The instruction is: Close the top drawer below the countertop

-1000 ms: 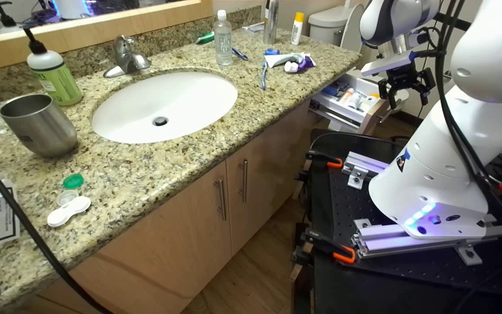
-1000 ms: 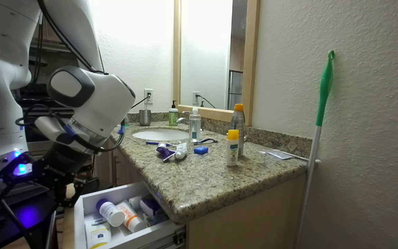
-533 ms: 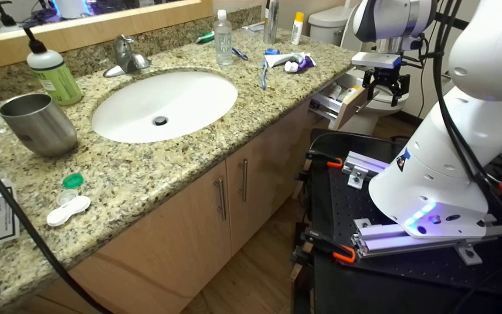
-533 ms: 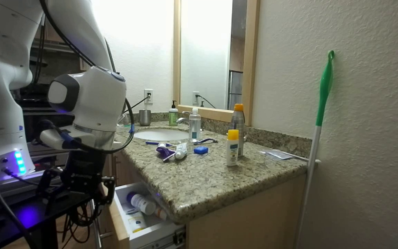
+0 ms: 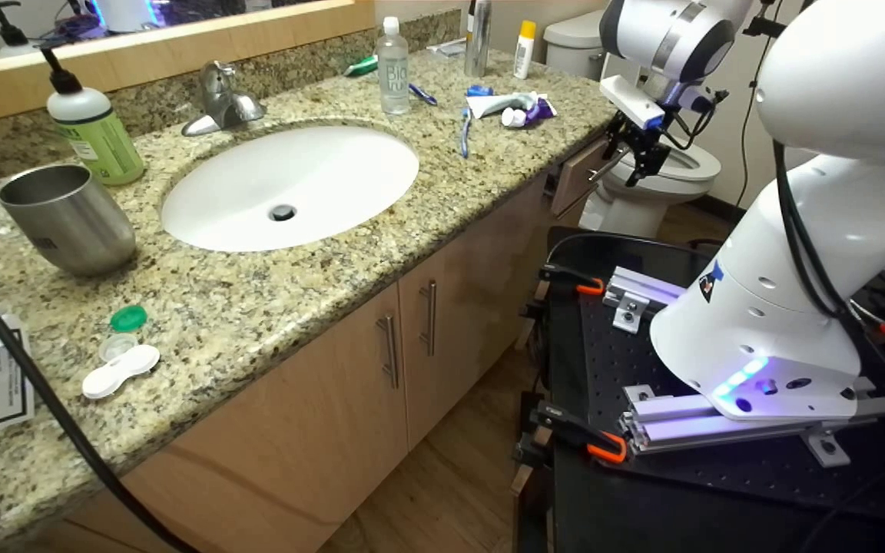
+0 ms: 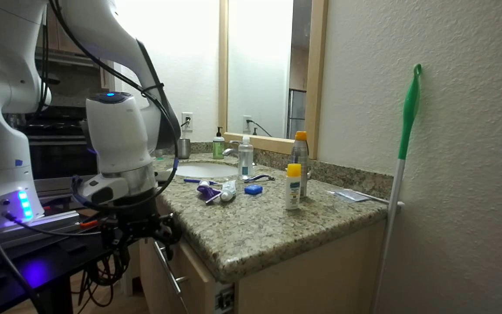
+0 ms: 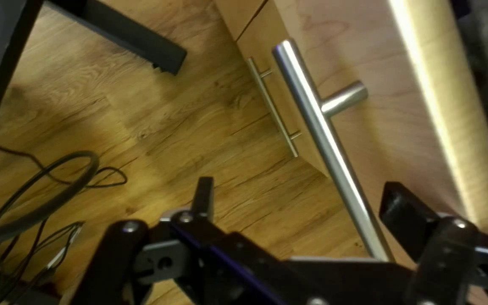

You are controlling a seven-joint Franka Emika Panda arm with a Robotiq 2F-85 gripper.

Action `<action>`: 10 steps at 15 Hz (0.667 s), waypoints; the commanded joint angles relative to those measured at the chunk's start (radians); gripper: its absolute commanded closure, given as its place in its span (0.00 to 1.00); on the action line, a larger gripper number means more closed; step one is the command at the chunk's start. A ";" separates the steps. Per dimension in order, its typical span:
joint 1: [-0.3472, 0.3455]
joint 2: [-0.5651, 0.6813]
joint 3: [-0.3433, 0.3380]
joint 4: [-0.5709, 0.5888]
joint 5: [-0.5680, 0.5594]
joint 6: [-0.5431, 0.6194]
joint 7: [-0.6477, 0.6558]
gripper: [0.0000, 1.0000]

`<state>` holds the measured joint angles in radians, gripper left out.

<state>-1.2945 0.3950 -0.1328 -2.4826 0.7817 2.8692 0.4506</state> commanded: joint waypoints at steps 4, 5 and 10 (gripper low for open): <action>-0.157 0.049 0.164 -0.024 0.200 0.004 -0.251 0.00; -0.152 0.041 0.147 -0.040 0.152 -0.011 -0.256 0.00; 0.080 -0.006 -0.166 -0.060 -0.161 -0.136 -0.207 0.00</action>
<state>-1.3097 0.3976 -0.1679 -2.4994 0.7798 2.7864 0.2157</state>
